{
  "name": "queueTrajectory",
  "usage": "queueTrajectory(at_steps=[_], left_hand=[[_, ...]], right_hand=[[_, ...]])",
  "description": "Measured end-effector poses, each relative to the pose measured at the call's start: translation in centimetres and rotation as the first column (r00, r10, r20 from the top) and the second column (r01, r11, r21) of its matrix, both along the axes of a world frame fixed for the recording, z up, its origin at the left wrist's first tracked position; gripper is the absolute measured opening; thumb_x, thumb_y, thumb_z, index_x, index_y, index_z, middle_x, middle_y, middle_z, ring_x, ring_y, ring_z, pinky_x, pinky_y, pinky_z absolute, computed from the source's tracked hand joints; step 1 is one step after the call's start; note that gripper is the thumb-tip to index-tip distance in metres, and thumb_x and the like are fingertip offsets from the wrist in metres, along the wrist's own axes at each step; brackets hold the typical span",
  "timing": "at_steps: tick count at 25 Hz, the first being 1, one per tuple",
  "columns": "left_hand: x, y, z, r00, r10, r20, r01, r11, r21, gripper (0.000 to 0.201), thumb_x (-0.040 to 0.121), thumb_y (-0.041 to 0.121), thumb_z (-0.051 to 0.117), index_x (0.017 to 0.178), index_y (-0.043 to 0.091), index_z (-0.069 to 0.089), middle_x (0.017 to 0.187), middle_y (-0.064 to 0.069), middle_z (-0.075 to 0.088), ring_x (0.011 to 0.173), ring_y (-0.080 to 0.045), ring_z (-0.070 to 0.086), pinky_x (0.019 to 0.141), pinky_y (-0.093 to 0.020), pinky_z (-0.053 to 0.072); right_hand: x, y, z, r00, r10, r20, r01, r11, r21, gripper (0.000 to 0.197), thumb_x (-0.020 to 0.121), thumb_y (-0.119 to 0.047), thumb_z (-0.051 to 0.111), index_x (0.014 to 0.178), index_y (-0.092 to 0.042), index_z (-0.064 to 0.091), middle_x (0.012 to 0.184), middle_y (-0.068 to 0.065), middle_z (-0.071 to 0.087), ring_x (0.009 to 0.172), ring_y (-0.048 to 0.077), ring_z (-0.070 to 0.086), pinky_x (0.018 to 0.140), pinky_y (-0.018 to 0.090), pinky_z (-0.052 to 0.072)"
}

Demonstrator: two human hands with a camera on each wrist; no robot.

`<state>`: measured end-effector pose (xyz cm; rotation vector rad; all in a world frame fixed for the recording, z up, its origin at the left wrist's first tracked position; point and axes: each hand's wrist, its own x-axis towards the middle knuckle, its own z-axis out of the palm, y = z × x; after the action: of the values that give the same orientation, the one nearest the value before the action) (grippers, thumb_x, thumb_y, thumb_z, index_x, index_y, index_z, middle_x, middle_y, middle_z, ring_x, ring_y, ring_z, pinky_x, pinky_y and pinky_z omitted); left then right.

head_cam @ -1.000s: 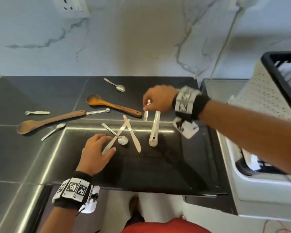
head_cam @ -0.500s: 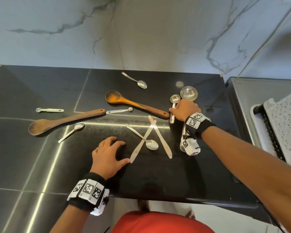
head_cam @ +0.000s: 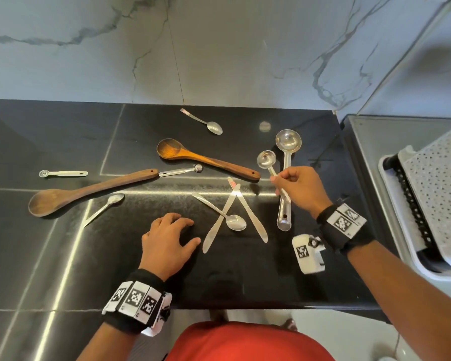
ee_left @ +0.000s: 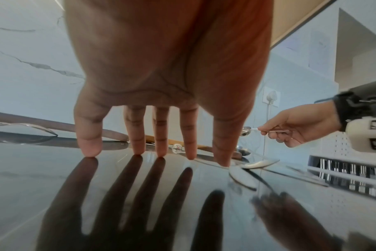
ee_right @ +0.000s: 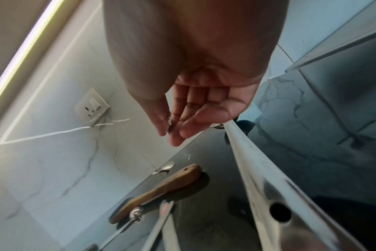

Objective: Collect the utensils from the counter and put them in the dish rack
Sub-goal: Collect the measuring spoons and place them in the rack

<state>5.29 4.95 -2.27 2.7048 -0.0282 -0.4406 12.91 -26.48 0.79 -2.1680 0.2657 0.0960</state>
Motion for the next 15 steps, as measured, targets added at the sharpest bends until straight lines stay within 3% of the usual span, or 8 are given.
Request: queueTrajectory(at_steps=[3,5,7,9,11,13,15], left_hand=[[0.0,-1.0,0.6,0.998,0.059,0.027,-0.044,0.923,-0.381,0.05,0.089,0.04,0.066,0.136,0.027,0.055,0.128,0.009,0.062,0.119,-0.01,0.059,0.1,-0.037,0.05],[-0.2,-2.2,1.3,0.993,0.111,-0.044,-0.114,0.781,-0.614,0.052,0.093,0.034,0.063,0.142,0.027,0.049,0.123,0.009,0.066,0.11,-0.008,0.065,0.095,-0.031,0.052],[-0.2,-3.2,1.8,0.985,0.162,-0.063,-0.151,0.619,-0.771,0.04,0.096,0.024,0.059,0.136,0.024,0.054,0.114,0.004,0.072,0.101,-0.014,0.072,0.091,-0.033,0.056],[-0.2,-3.6,2.3,0.966,0.243,-0.086,-0.198,0.483,-0.853,0.026,0.098,0.011,0.056,0.121,0.02,0.062,0.105,-0.003,0.077,0.094,-0.018,0.075,0.085,-0.035,0.061],[-0.4,-3.6,2.7,0.937,0.302,-0.176,-0.284,0.364,-0.887,0.022,0.098,0.009,0.055,0.117,0.016,0.063,0.102,-0.008,0.077,0.091,-0.024,0.076,0.082,-0.036,0.062],[-0.5,-3.1,2.7,0.915,0.324,-0.239,-0.335,0.284,-0.899,0.022,0.097,0.013,0.057,0.118,0.011,0.064,0.103,-0.013,0.077,0.092,-0.029,0.076,0.082,-0.04,0.061],[-0.4,-2.4,2.5,0.892,0.38,-0.246,-0.356,0.252,-0.9,0.02,0.096,0.012,0.06,0.115,0.009,0.067,0.099,-0.014,0.078,0.091,-0.028,0.076,0.08,-0.04,0.06]], right_hand=[[-3.5,2.9,2.2,0.987,0.156,-0.037,-0.149,0.978,0.145,0.012,0.089,-0.024,0.074,0.081,-0.015,0.076,0.068,-0.004,0.074,0.064,0.008,0.072,0.065,0.016,0.051],[-5.1,5.3,2.5,0.94,0.333,-0.079,-0.315,0.932,0.178,0.014,0.09,-0.026,0.072,0.086,-0.013,0.076,0.071,0.002,0.074,0.057,0.005,0.066,0.059,0.017,0.051],[-6.1,7.3,1.9,0.877,0.478,-0.049,-0.463,0.867,0.185,0.016,0.09,-0.028,0.071,0.088,-0.013,0.075,0.072,0.005,0.074,0.052,0.009,0.063,0.056,0.025,0.055],[-6.2,8.6,1.0,0.86,0.51,0.01,-0.504,0.848,0.163,0.016,0.09,-0.03,0.072,0.084,-0.016,0.075,0.07,0.002,0.072,0.058,0.016,0.064,0.066,0.038,0.057],[-6.0,9.2,0.5,0.863,0.506,0.012,-0.497,0.844,0.203,0.015,0.089,-0.03,0.072,0.083,-0.016,0.076,0.07,0.004,0.072,0.063,0.023,0.066,0.071,0.043,0.057],[-6.0,9.9,0.2,0.847,0.531,-0.009,-0.517,0.829,0.214,0.018,0.089,-0.03,0.072,0.086,-0.013,0.077,0.072,0.006,0.073,0.065,0.026,0.068,0.071,0.044,0.058],[-5.8,10.6,0.6,0.804,0.593,-0.041,-0.575,0.793,0.203,0.021,0.09,-0.032,0.071,0.089,-0.012,0.077,0.071,0.0,0.073,0.062,0.016,0.068,0.069,0.036,0.059]])
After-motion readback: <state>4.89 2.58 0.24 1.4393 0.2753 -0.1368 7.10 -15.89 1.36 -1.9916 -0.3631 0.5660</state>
